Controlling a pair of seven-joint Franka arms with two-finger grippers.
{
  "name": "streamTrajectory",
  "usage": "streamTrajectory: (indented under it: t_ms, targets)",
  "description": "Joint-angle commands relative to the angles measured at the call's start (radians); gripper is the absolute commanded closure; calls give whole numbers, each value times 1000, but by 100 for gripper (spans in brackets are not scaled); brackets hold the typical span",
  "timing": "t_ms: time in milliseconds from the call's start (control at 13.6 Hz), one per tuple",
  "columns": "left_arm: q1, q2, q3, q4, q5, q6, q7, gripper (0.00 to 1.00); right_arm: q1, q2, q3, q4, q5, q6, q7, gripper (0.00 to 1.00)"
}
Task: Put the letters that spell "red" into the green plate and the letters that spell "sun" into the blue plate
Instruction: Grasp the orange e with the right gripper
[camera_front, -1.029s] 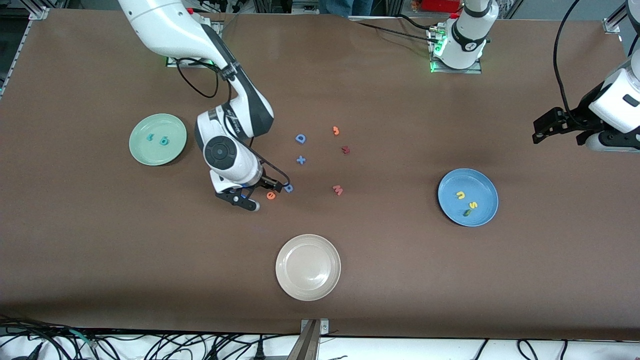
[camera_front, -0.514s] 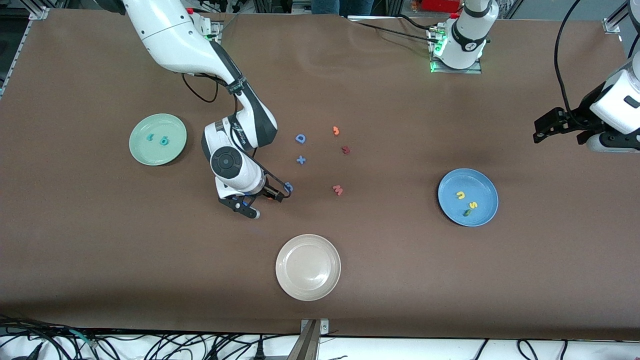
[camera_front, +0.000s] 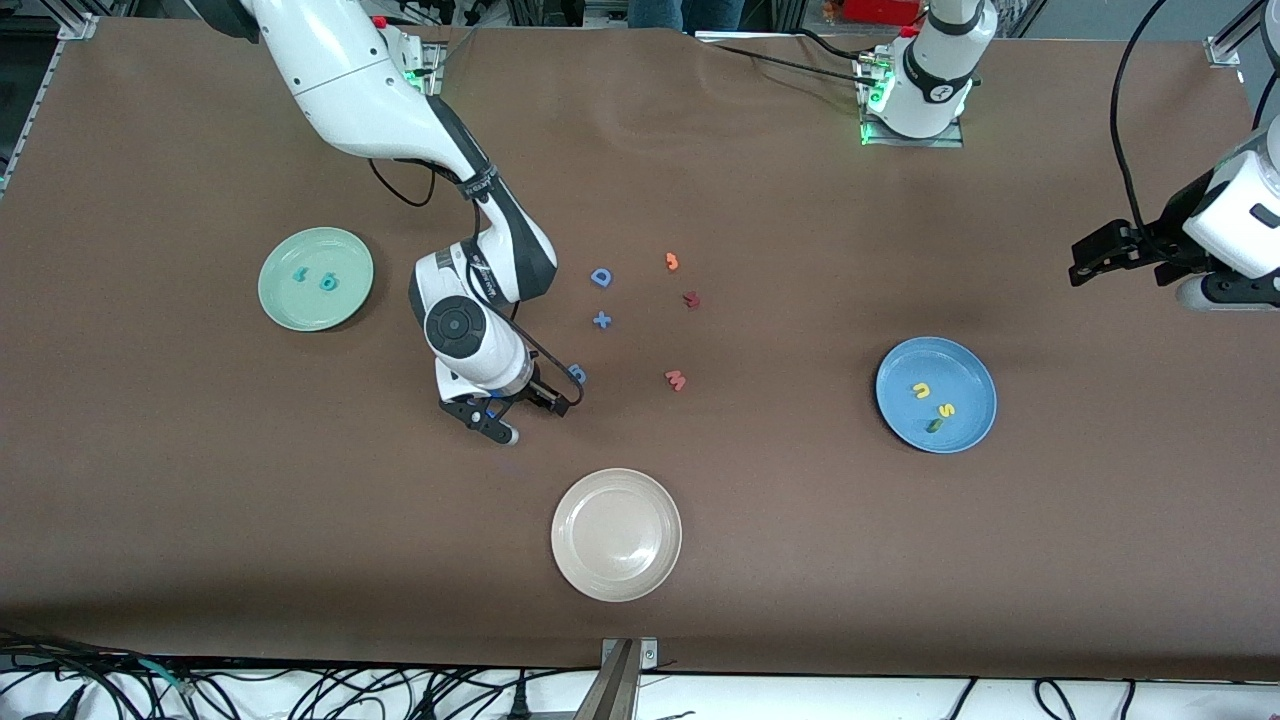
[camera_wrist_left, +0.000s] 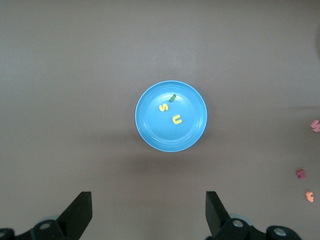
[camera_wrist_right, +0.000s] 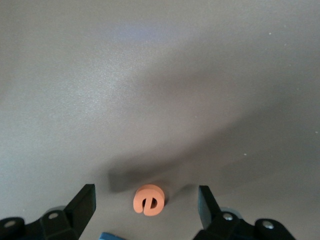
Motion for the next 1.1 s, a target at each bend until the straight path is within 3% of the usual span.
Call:
streamTrajectory:
  t_ms: [0,808,955,1029]
  targets:
    - [2,21,-9,21,13,-22,-12,0,3,34,3,31,1,10,20,9]
    - [13,33,-5,29,16,-22,21,0,23,35,5,22,4,18,47,11]
    - [21,36,0,29,16,-21,52,0,23,35,5,22,4,18,46,19]
    - [25,35,0,29,16,-21,54,0,23,35,5,22,4,18,40,34]
